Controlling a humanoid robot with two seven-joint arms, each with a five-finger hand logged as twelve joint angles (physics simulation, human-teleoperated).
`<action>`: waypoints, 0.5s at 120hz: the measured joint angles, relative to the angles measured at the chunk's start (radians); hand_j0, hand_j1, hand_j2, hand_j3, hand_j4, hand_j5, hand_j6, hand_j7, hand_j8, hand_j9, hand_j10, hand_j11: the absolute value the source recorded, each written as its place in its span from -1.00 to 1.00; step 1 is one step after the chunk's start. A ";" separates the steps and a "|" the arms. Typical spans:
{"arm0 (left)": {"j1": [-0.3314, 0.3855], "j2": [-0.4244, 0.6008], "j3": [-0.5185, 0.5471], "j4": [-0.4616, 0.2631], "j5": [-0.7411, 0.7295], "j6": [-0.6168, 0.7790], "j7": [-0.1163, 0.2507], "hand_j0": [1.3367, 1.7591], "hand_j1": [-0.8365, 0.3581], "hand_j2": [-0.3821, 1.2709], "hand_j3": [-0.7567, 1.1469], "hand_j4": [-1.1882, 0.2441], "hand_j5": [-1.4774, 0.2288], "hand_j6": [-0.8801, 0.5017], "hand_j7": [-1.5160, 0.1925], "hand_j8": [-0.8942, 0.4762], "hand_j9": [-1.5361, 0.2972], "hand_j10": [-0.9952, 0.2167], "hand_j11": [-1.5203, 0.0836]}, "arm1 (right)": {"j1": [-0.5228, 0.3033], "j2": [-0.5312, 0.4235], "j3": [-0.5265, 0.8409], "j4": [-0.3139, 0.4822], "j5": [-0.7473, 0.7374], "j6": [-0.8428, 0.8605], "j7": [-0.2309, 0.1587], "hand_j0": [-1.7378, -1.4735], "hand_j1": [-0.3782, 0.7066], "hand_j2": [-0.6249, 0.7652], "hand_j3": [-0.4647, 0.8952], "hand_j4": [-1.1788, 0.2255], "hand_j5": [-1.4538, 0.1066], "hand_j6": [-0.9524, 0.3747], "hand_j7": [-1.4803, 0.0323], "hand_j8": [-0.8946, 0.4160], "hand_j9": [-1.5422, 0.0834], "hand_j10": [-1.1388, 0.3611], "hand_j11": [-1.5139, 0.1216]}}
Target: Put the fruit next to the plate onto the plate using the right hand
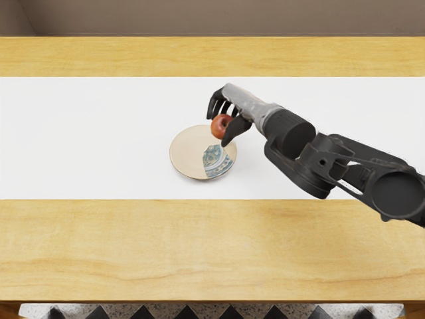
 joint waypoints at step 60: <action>0.000 0.000 0.000 0.000 0.000 0.000 0.000 0.52 0.97 -0.54 -0.20 0.65 0.72 0.26 0.76 0.29 0.66 0.63 0.88 | -0.150 0.076 0.180 -0.013 0.075 -0.011 0.000 -0.40 -0.48 -0.03 -0.32 0.34 0.43 0.10 0.53 0.06 0.49 0.22 0.45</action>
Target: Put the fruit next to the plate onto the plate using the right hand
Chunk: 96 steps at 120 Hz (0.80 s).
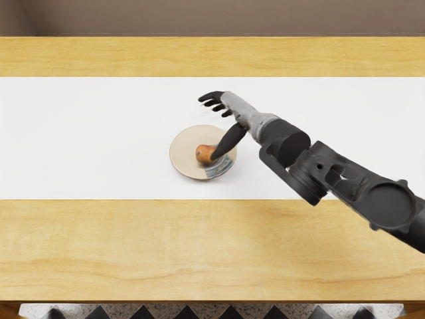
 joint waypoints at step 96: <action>0.000 0.000 0.000 0.000 0.000 0.000 0.000 0.52 0.96 -0.54 -0.21 0.64 0.72 0.26 0.76 0.29 0.66 0.63 0.88 | -0.383 -0.293 0.730 -0.444 0.969 0.784 0.110 -0.40 -0.75 -0.12 -0.32 0.55 0.71 0.30 0.80 0.23 0.75 0.40 0.71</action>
